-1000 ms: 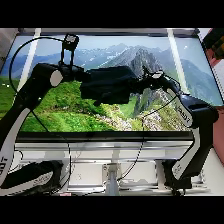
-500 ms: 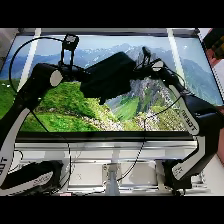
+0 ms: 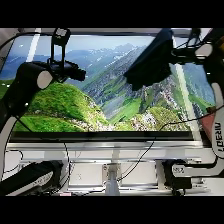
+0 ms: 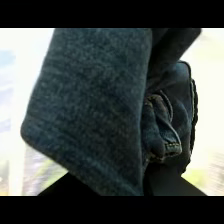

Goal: Fold the clothes and pants, and hang the long-sleeved shirts on hangers.

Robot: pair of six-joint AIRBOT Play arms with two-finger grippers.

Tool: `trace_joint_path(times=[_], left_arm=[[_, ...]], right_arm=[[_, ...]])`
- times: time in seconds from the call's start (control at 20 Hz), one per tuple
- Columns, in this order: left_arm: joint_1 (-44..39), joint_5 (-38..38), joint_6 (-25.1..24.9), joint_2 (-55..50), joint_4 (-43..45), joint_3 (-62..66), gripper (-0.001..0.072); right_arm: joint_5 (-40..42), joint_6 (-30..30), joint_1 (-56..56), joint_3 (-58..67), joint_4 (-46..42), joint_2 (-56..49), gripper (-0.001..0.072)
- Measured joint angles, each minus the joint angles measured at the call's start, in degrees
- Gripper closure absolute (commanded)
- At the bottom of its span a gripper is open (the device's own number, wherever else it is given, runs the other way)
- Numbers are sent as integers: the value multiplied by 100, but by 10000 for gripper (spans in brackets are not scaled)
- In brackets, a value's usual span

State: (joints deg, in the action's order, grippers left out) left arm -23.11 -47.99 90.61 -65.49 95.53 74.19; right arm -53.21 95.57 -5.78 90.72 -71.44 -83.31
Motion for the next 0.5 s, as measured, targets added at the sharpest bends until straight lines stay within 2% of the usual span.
trace_joint_path(times=[0.5], left_arm=[[0, -13, 0, 691, 546, 0, 680]], right_arm=[[-2608, 601, -3071, 4, -2363, 1427, 645]])
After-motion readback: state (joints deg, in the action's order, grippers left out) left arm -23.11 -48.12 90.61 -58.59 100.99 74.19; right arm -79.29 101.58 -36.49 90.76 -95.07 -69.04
